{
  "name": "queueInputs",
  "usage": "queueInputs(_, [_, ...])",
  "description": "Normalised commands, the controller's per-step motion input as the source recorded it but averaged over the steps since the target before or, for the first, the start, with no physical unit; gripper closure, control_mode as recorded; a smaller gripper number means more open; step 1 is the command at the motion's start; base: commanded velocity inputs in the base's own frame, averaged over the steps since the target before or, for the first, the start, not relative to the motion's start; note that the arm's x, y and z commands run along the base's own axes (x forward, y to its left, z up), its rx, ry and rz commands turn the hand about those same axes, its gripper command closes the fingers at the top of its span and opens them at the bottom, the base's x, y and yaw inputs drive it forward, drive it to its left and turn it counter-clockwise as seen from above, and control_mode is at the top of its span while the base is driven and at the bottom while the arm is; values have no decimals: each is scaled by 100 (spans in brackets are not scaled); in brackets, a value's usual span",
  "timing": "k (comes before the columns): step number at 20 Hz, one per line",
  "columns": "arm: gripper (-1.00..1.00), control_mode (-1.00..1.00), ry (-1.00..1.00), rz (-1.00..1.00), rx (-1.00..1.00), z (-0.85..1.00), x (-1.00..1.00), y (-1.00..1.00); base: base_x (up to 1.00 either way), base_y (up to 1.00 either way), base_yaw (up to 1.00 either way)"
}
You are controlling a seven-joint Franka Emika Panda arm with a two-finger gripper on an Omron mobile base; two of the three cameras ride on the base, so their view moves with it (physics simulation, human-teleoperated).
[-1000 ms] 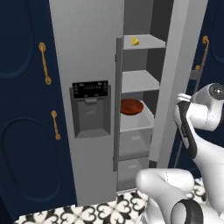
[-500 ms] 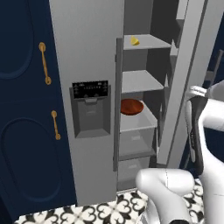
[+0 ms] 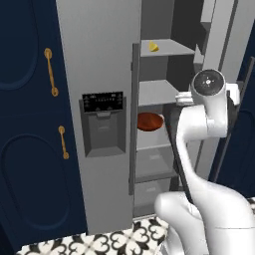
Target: Grab a lemon wedge from the fridge and one ice cube from the ice bowl, and put them in the glass of lemonade.
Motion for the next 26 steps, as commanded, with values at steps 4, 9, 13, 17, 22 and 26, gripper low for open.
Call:
queueInputs(4, [-100,-100,54,-2,-53,0,96,33,0,0,0])
queueInputs(9, [-100,-100,32,4,-44,5,53,-1,0,0,0])
queueInputs(13, [-100,-100,26,9,-35,0,71,0,0,0,0])
queueInputs(17, [-100,-100,0,1,-6,-27,38,-13,0,0,0])
queueInputs(22, [-100,-100,0,0,0,-30,30,-53,0,0,0])
queueInputs(26, [-100,-100,2,-1,0,-1,7,-85,0,0,0])
